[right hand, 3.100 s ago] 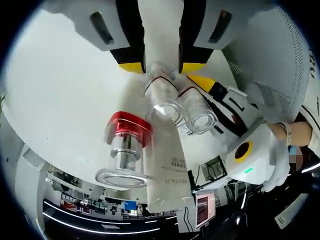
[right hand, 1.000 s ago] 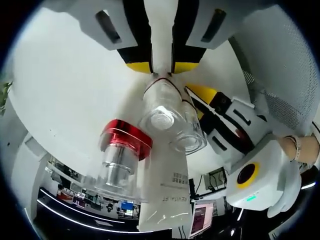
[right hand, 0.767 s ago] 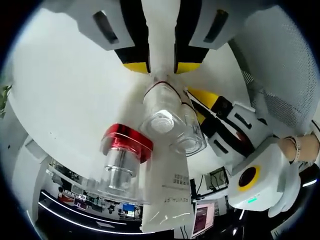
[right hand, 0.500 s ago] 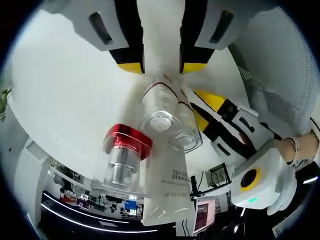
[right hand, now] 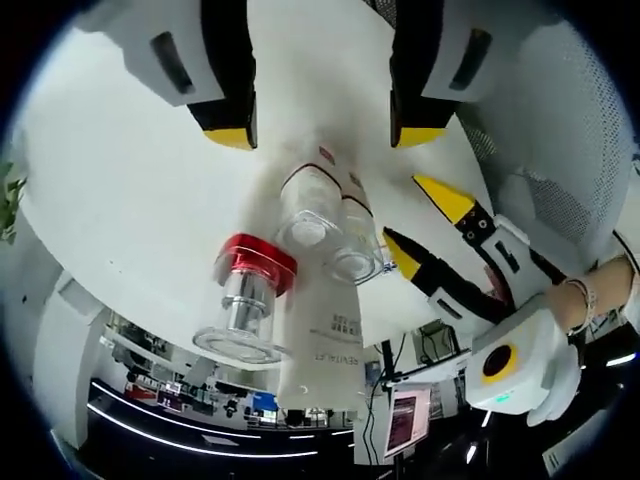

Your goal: Arrange the skincare products in the storage area until every visible bottle or jar stands upright without overlapping.

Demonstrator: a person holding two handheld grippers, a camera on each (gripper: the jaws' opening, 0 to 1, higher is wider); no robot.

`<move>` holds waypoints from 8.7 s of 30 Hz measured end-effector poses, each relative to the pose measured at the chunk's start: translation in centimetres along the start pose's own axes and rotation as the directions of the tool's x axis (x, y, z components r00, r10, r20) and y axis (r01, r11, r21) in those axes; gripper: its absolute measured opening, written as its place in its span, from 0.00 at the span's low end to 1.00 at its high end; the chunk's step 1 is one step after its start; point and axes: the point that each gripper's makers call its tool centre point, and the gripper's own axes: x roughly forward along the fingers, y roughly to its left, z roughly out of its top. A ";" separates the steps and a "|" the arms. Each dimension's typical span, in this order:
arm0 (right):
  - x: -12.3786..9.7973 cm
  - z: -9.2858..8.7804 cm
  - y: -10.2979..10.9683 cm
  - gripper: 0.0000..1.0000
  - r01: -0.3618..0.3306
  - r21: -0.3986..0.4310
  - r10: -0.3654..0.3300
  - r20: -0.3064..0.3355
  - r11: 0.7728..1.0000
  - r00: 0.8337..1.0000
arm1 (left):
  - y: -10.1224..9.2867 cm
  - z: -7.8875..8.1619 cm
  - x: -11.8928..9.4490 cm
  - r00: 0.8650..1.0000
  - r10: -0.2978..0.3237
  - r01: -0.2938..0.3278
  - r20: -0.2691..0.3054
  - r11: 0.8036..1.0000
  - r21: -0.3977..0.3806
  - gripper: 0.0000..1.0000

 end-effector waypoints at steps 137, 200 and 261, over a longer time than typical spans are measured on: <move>-1.8 1.2 -11.9 0.49 0.102 0.162 -0.104 0.002 0.981 0.995 | 7.8 -0.4 -3.6 0.987 0.119 -0.103 0.111 0.985 -0.139 0.94; 10.9 4.8 -9.2 0.23 -0.243 0.275 0.254 -0.004 0.930 0.967 | 10.1 -2.4 4.3 1.000 0.005 -0.011 -0.017 0.913 -0.408 0.43; 12.5 9.9 -3.5 0.01 -0.631 0.570 0.508 0.385 0.526 0.771 | 15.0 -4.0 4.2 0.990 0.138 -0.099 0.026 0.819 -0.565 0.37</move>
